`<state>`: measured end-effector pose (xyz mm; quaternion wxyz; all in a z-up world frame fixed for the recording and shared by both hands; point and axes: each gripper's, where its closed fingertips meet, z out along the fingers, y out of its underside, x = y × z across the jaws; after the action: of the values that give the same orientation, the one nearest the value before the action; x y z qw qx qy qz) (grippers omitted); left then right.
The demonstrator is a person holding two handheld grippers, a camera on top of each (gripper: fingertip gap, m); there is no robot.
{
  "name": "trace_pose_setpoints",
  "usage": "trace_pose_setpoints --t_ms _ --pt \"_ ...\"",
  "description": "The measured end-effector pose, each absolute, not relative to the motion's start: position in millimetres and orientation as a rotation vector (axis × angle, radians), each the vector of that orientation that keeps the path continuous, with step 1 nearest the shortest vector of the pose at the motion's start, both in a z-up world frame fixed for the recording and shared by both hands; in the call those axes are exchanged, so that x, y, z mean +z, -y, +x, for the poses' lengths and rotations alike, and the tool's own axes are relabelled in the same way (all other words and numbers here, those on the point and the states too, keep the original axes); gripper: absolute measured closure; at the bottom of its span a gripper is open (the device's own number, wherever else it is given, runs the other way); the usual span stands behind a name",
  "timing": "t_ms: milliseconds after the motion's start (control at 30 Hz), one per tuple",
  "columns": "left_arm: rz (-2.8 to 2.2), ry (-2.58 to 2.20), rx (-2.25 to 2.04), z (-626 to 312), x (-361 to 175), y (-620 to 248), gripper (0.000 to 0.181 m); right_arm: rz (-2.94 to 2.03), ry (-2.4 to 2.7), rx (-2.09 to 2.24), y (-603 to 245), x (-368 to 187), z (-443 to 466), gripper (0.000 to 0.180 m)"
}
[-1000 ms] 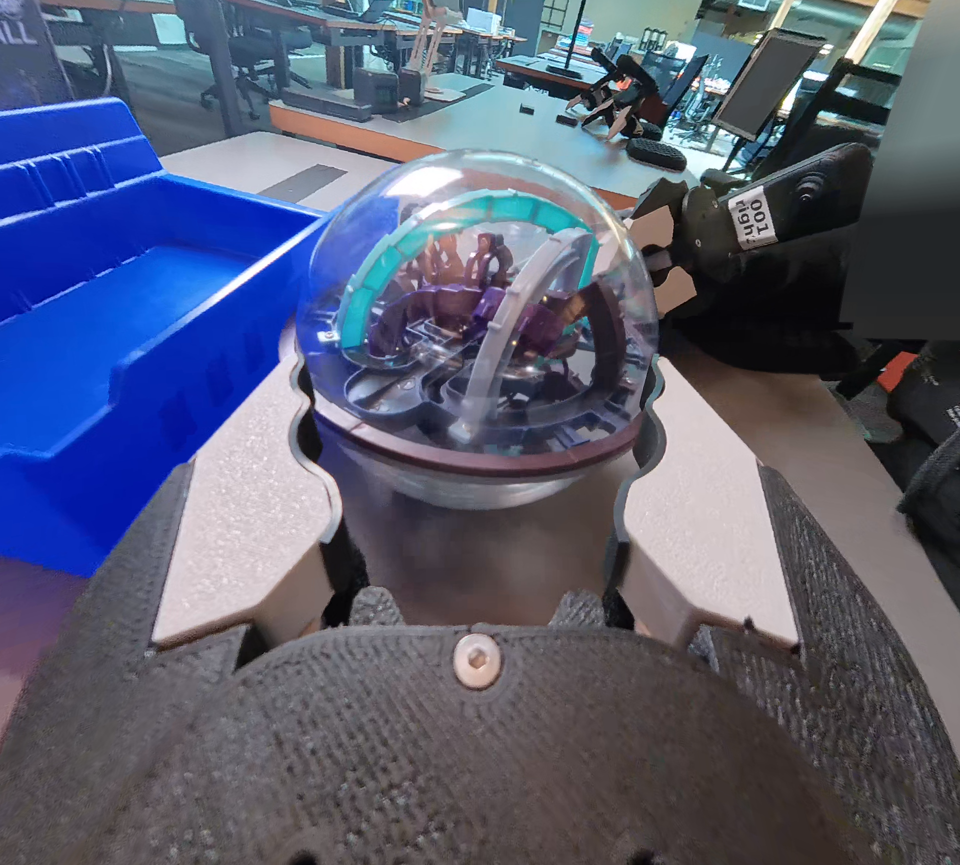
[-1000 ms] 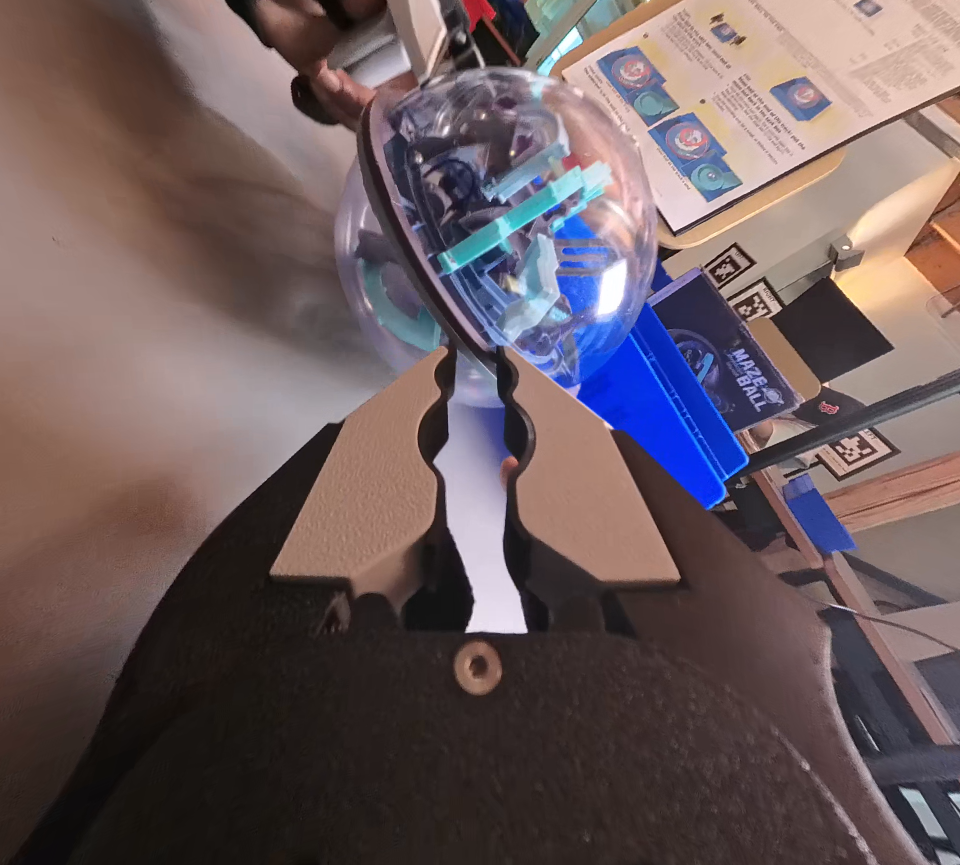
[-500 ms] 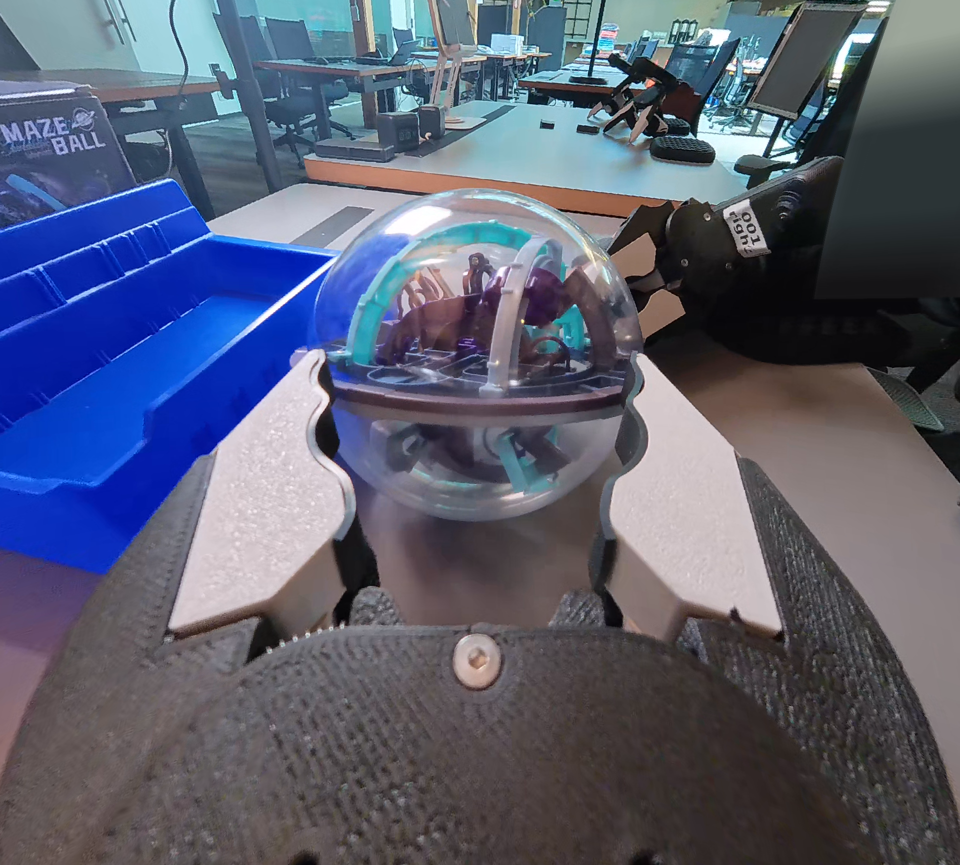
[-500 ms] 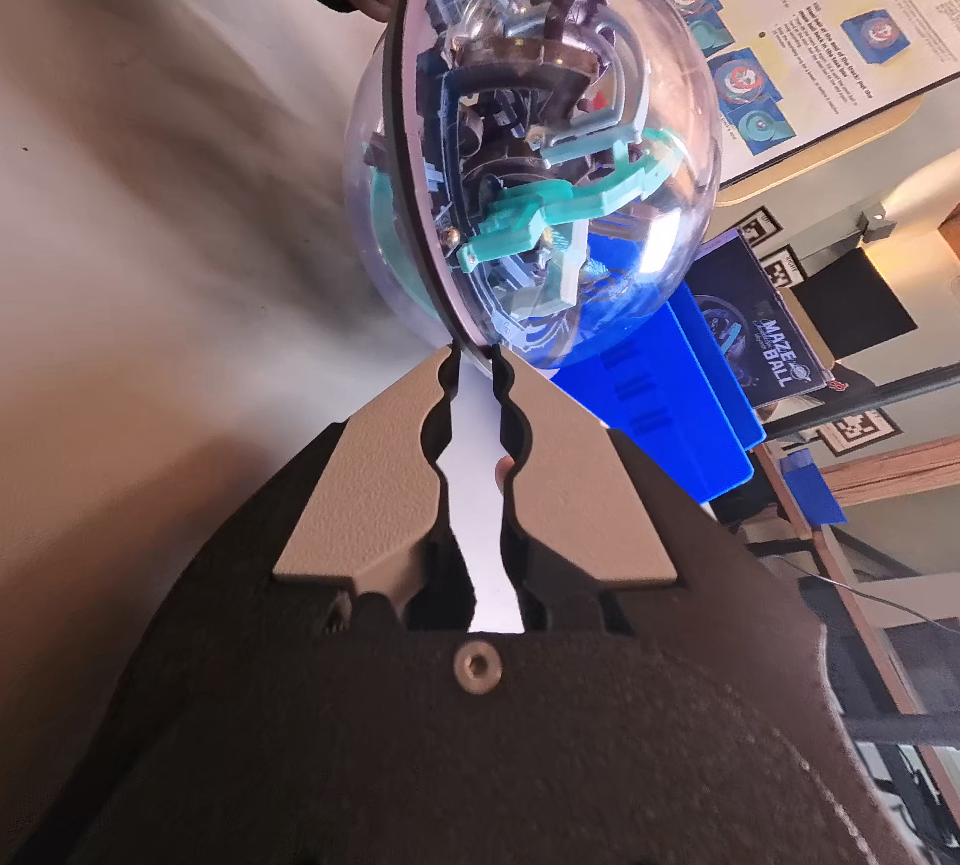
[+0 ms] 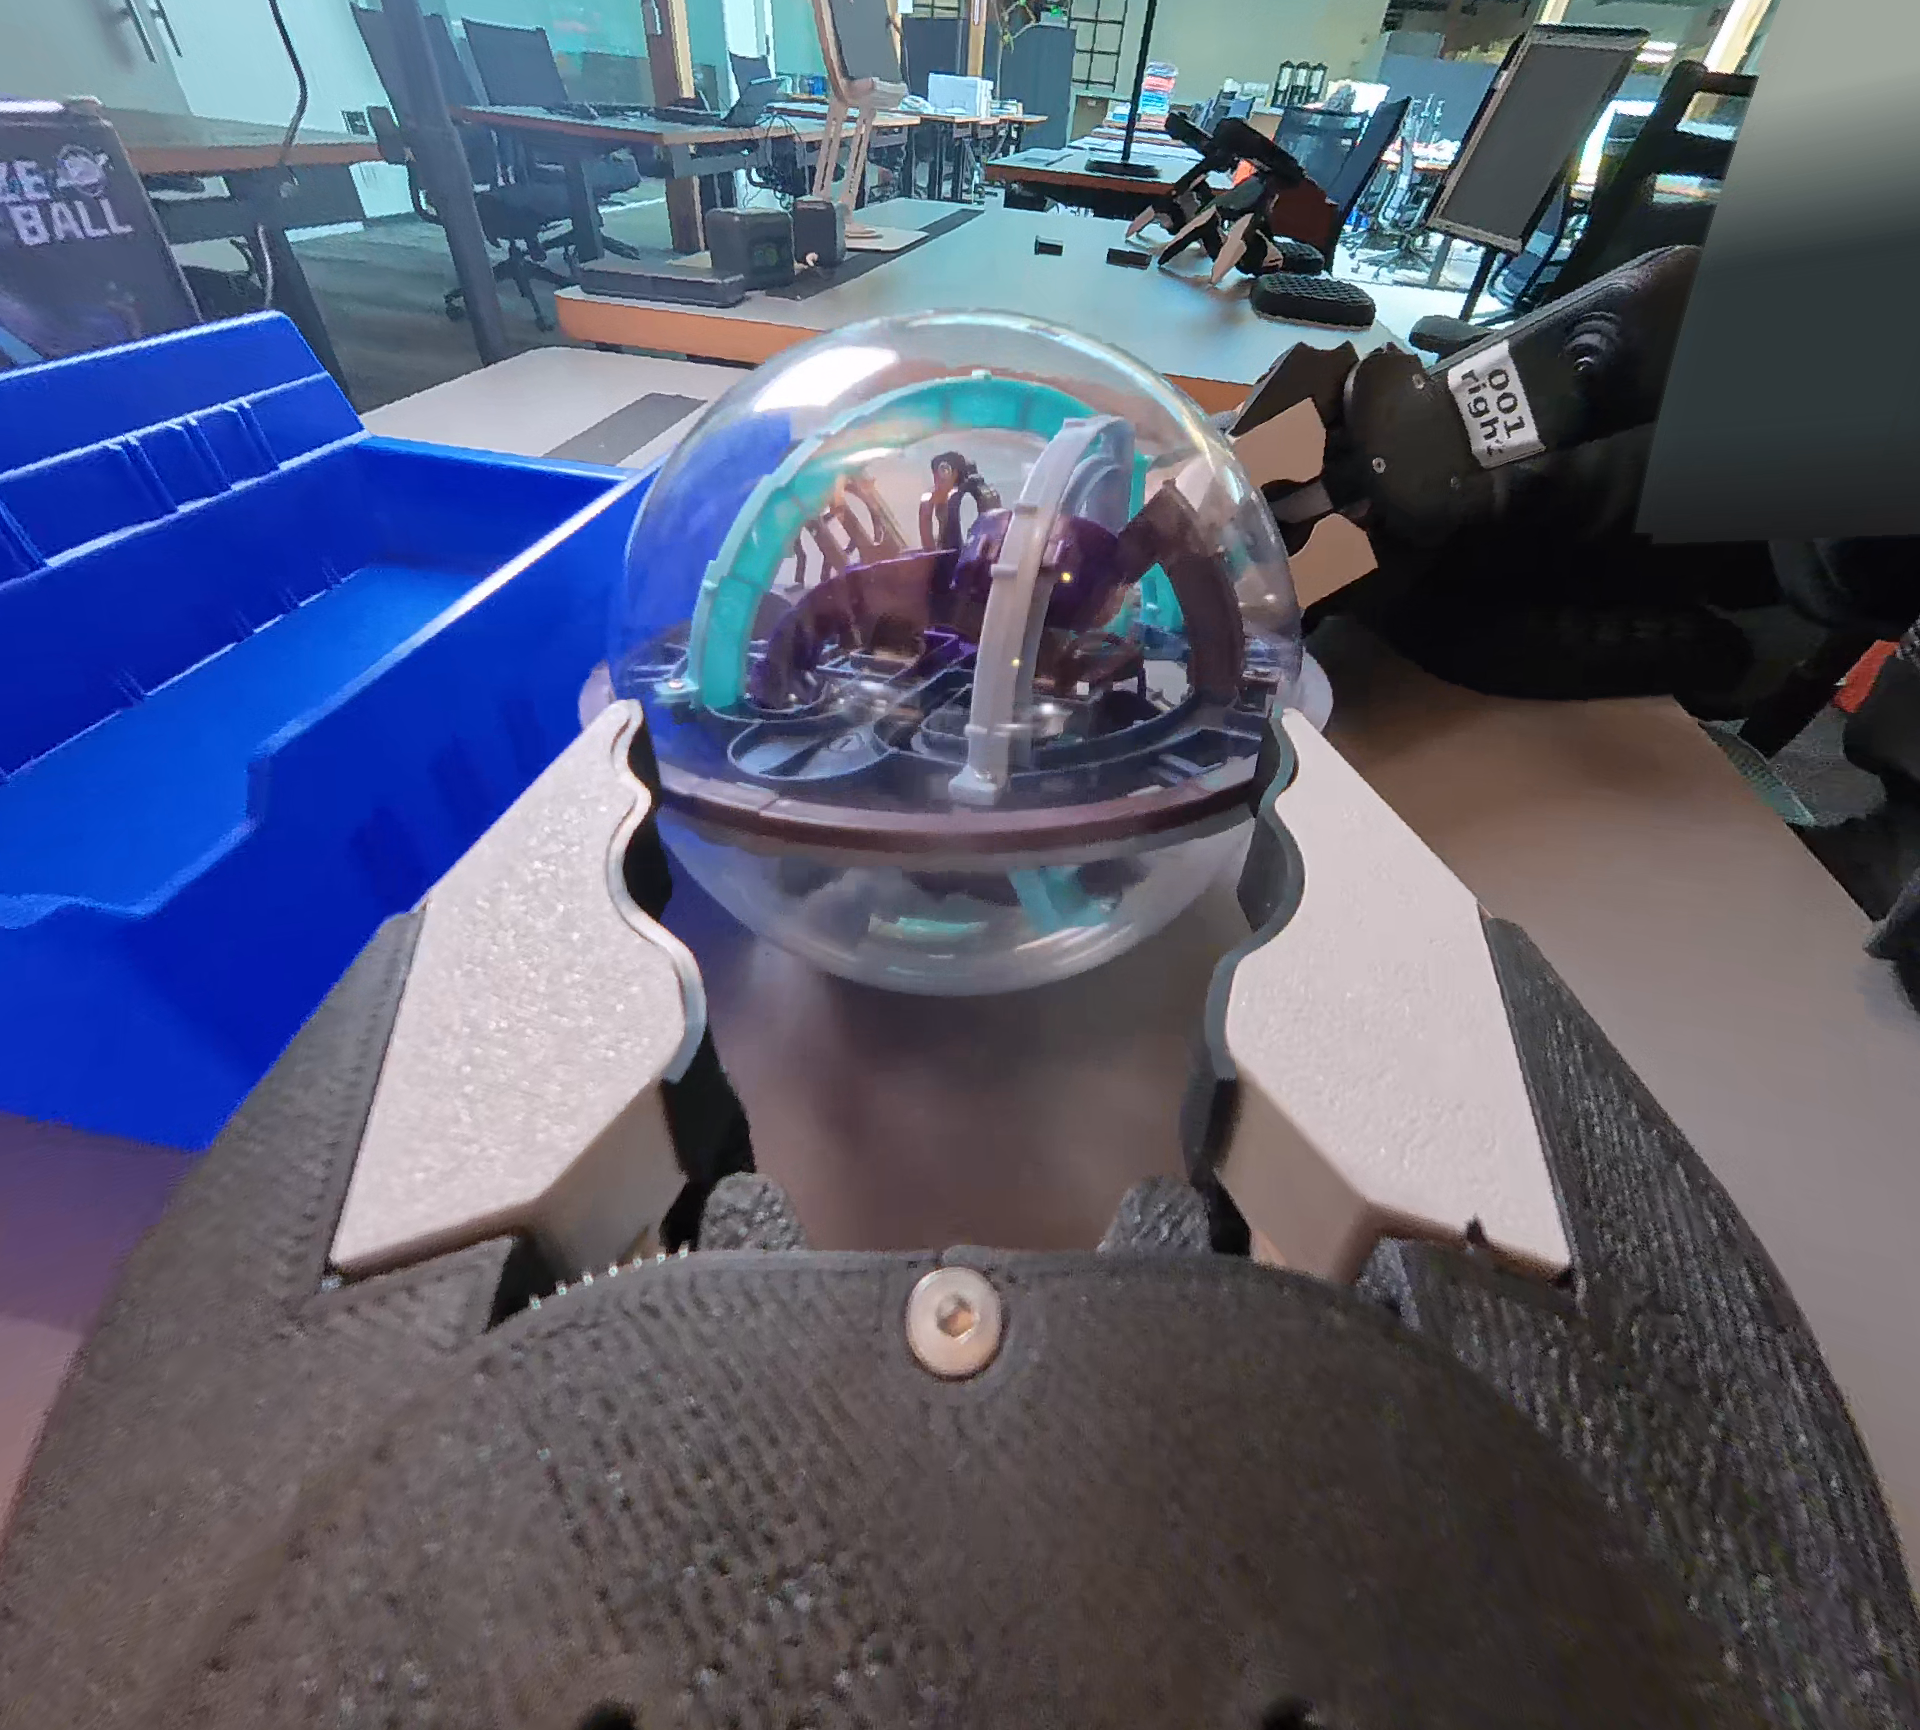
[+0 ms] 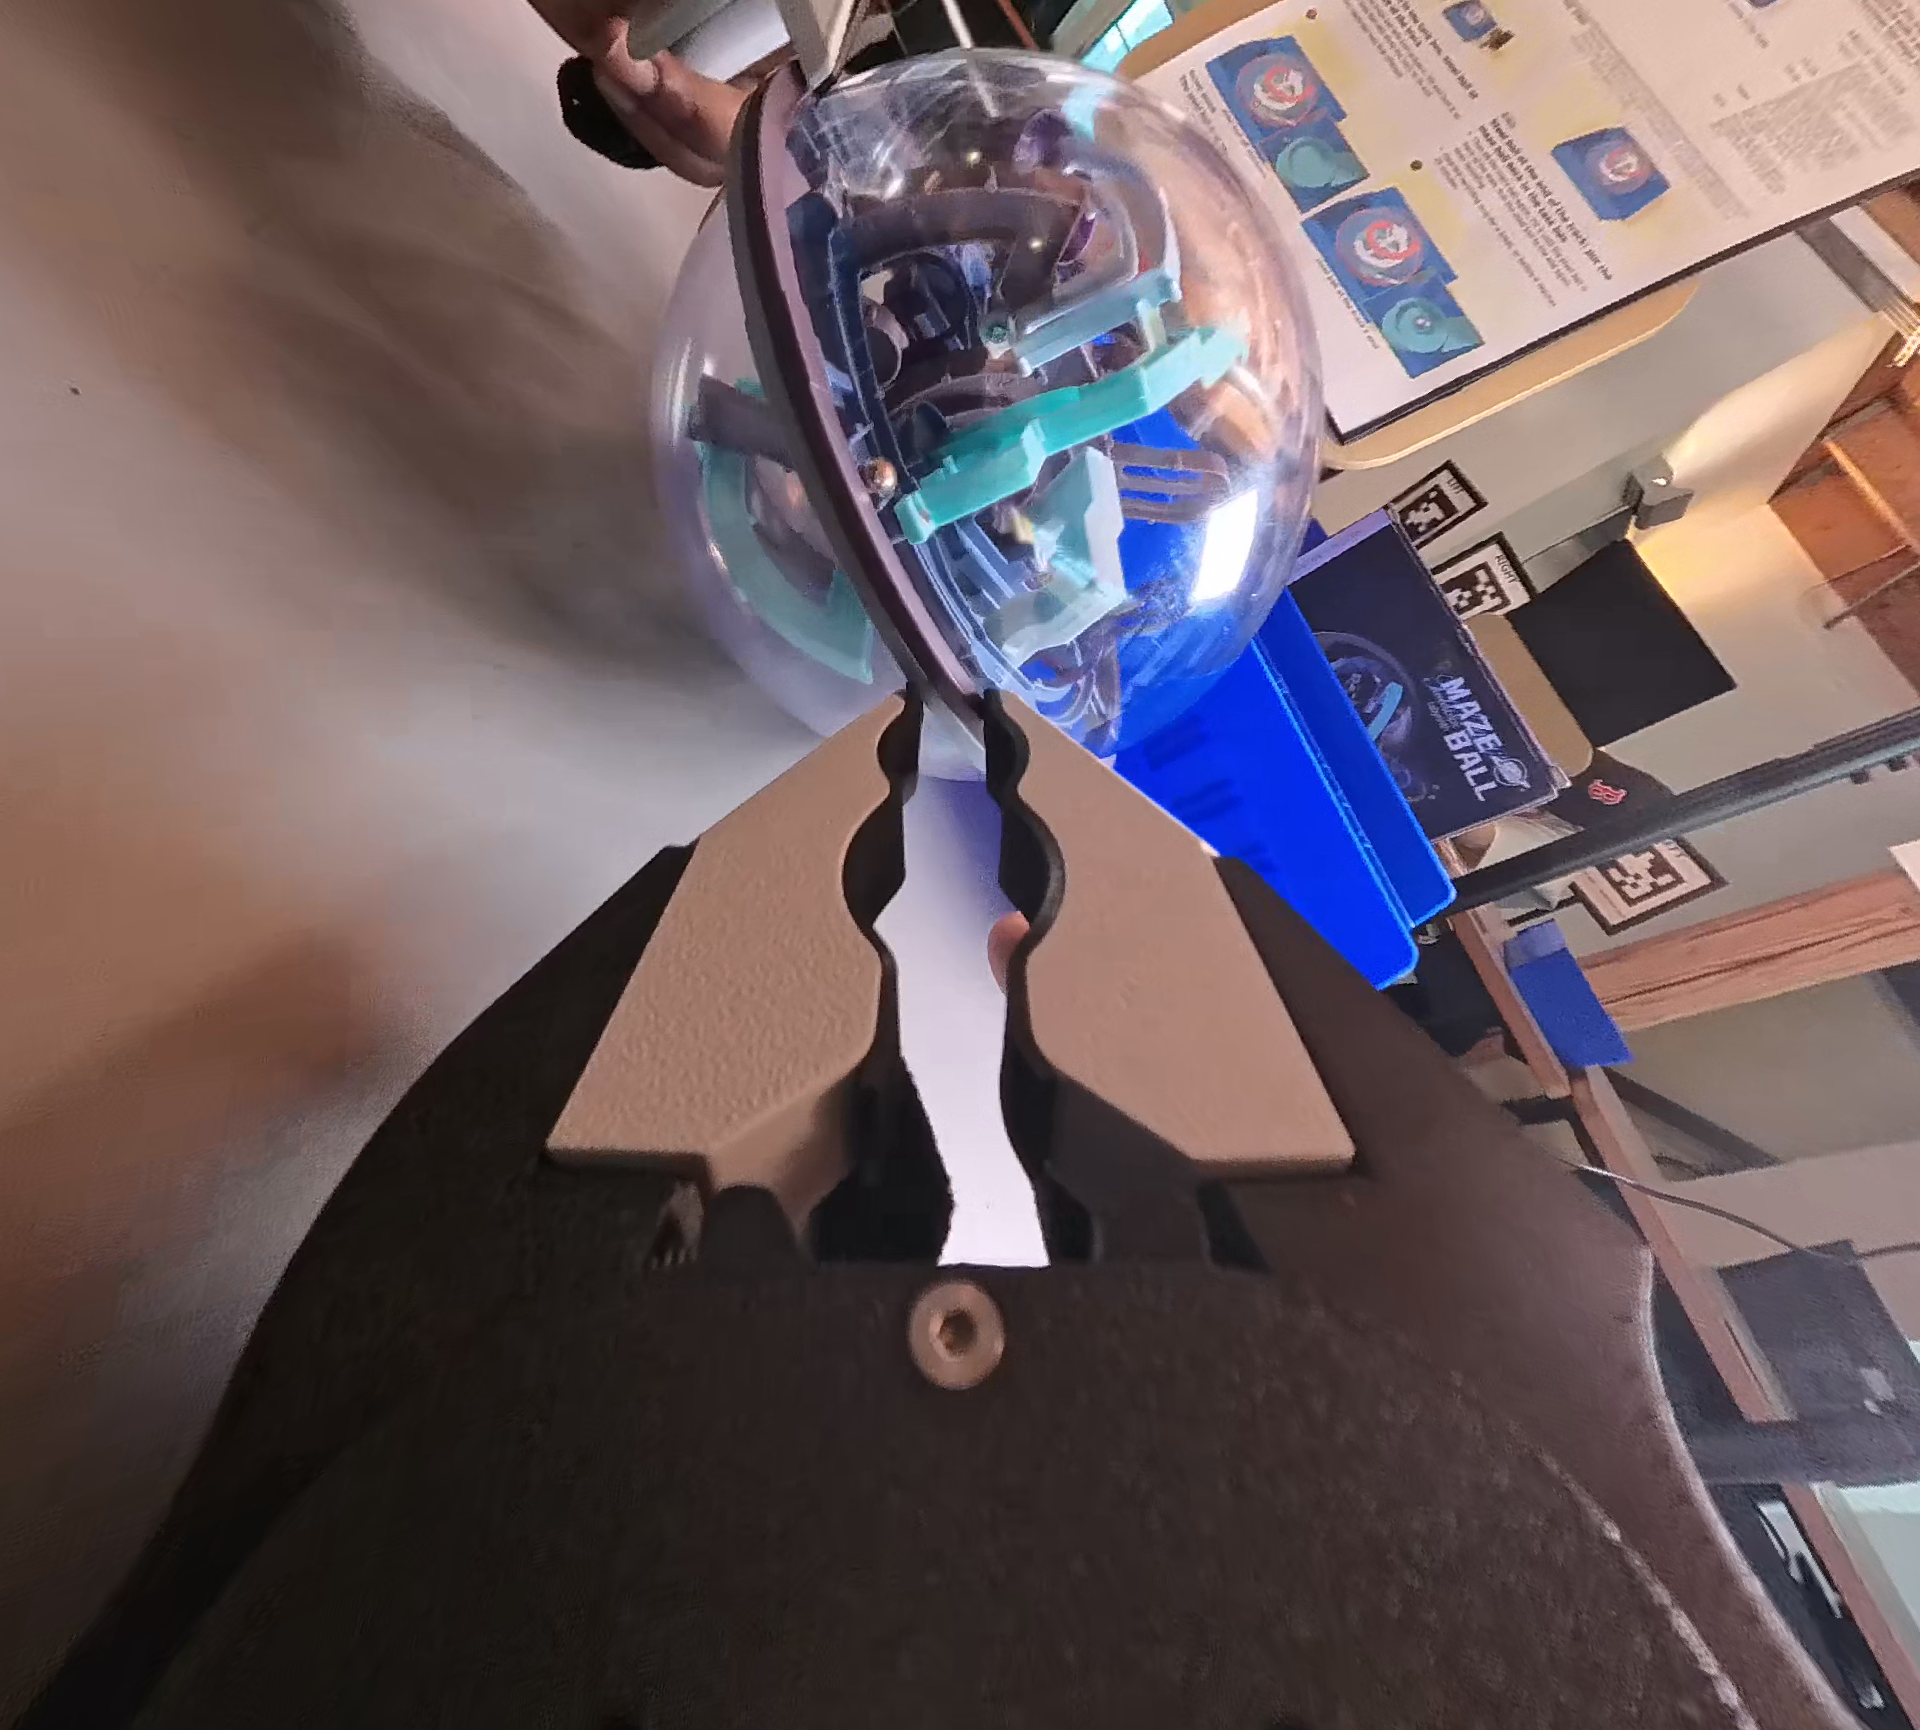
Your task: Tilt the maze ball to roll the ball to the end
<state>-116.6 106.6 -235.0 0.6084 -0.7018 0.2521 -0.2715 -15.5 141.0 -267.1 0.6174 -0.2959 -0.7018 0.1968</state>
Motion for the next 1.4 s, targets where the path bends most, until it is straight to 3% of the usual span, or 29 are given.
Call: trace_pose_setpoints --t_ms 433,767,1400 --pt "-1.644 -0.454 -0.869 -117.1 -239.0 -107.5 0.067 -0.694 1.559 0.574 -132.3 -249.8 -10.2 0.171" --pt "-1.641 -0.464 -0.791 -116.4 -231.3 -108.4 0.067 -0.749 1.602 0.622 -132.9 -261.9 -12.1 0.170" --pt "-1.523 -0.757 -0.653 -91.4 -215.7 -87.0 0.064 -1.031 1.699 1.240 -112.1 -263.8 0.1 0.172"
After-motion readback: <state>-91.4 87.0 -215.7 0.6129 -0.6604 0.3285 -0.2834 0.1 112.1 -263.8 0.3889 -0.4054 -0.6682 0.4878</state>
